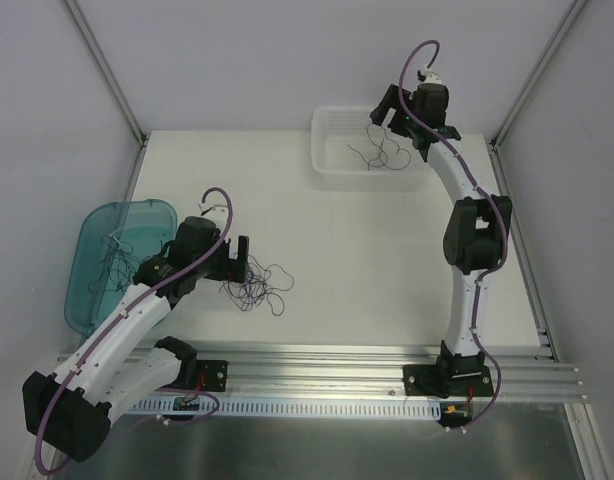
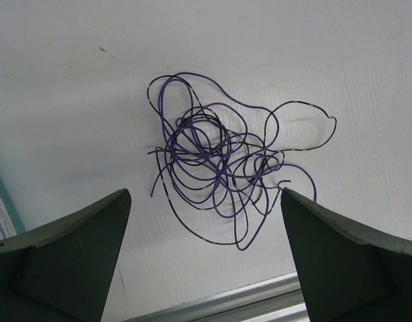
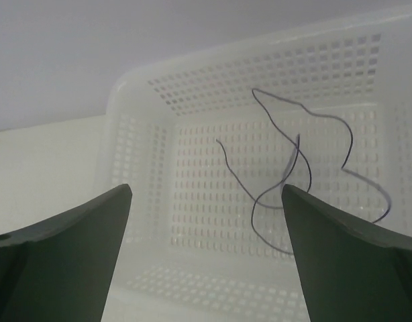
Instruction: Untangle the cables
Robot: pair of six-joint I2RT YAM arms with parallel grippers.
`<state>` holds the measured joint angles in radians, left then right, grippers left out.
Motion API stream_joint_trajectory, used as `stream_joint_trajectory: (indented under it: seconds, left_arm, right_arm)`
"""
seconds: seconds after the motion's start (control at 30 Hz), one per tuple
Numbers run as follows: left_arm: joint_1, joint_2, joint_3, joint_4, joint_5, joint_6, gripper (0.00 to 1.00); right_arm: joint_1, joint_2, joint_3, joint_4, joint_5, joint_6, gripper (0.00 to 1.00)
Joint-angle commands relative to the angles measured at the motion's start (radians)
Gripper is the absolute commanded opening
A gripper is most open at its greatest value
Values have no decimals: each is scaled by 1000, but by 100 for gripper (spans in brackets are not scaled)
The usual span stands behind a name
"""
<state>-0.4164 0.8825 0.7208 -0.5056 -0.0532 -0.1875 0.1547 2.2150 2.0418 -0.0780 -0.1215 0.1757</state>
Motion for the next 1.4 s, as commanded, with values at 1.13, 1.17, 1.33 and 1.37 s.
stream_joint_trajectory:
  seconds: [1.13, 1.17, 1.33, 1.37]
  left_arm:
    - [-65, 117, -20, 1, -106, -625, 61]
    - [-90, 133, -15, 4, -122, -642, 60]
    - [-133, 233, -11, 13, -197, -694, 49]
    - [-134, 251, -12, 16, -204, -708, 47]
  right_arm:
    - [743, -454, -946, 174, -47, 94, 70]
    - [744, -449, -951, 182, -47, 96, 69]
    - [749, -425, -976, 233, -64, 100, 65]
    - [749, -423, -991, 242, -63, 103, 64]
